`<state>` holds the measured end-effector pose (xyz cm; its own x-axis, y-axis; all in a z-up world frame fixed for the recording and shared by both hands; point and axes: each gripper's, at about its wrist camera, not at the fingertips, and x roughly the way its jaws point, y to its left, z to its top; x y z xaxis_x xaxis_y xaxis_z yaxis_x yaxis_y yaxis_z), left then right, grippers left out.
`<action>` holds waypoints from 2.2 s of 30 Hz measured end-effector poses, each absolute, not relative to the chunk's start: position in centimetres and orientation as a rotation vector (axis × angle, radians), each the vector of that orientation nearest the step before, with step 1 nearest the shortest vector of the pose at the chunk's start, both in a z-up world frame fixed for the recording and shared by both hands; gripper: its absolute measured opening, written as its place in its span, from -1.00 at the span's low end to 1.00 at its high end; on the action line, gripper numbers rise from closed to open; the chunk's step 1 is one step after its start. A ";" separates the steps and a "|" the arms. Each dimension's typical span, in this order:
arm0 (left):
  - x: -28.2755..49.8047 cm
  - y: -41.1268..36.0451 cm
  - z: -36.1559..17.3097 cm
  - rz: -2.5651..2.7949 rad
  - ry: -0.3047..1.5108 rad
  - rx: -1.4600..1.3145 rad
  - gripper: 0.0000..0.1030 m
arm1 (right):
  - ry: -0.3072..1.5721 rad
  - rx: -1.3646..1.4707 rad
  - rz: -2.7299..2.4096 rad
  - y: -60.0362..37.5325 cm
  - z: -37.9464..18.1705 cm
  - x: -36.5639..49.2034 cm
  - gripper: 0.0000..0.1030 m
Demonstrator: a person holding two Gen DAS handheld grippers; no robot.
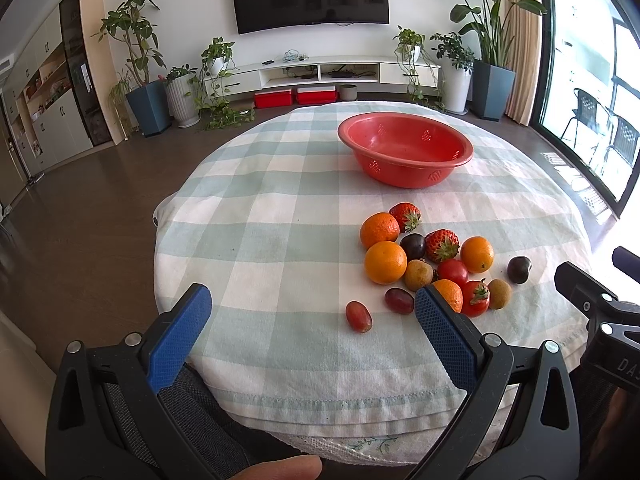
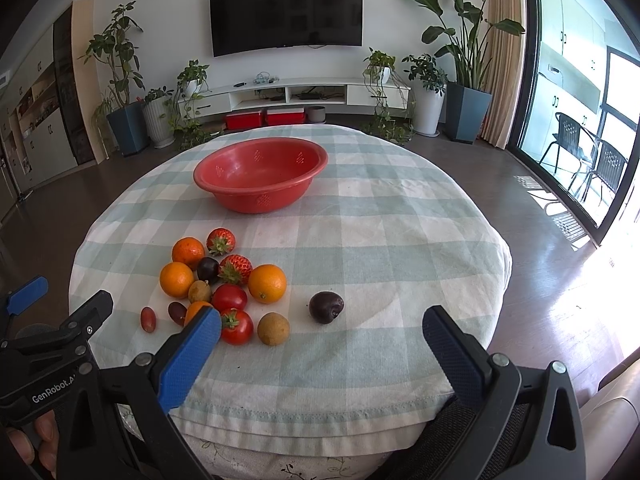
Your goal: Organize fruits
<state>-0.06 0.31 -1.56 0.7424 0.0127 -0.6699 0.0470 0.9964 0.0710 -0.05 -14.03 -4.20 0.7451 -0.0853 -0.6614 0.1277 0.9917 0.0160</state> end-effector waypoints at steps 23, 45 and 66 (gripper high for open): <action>-0.1 1.2 -2.4 -0.006 0.745 0.081 1.00 | 0.721 0.061 -0.118 -14.2 -4.3 0.1 1.00; 2.4 4.1 -5.9 -0.250 0.953 0.058 1.00 | 0.677 0.221 -0.047 -18.3 -5.7 0.0 1.00; 7.0 0.1 -8.5 -0.328 1.062 0.013 -0.42 | 0.717 0.214 -0.020 -19.2 -6.7 1.9 0.81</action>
